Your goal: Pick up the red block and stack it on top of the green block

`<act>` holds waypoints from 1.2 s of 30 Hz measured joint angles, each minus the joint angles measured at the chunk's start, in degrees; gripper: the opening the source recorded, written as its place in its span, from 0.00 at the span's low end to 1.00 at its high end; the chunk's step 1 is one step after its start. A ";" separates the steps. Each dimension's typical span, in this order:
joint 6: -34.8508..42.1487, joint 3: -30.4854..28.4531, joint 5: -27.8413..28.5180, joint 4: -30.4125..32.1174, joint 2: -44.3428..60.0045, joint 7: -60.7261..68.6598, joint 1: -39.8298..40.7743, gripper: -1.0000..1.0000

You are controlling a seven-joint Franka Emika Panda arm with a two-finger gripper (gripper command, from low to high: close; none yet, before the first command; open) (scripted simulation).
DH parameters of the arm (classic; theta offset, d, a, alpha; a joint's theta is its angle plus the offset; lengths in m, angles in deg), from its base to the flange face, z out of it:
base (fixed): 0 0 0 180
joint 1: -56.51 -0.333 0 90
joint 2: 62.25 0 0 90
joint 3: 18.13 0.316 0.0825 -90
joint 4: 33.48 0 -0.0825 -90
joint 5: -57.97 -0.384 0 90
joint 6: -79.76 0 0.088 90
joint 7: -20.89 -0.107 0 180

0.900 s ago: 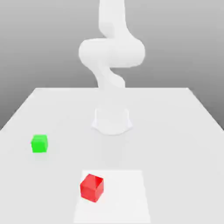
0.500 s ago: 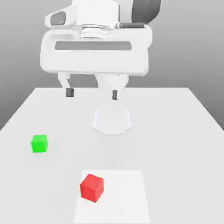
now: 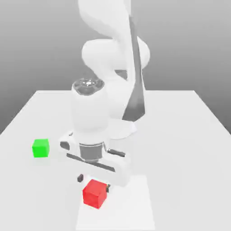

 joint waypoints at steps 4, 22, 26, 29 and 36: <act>-0.04 0.02 0.09 0.00 0.00 -0.09 0.01 0.00; 13.37 -9.78 7.32 10.38 -24.01 -19.92 22.83 0.00; 14.72 -14.08 9.09 14.32 -29.37 -27.83 32.43 0.00; 12.88 -16.56 8.79 16.10 -29.32 -30.91 36.60 0.00; 0.07 -17.68 -0.08 15.99 -16.15 -25.42 34.10 1.00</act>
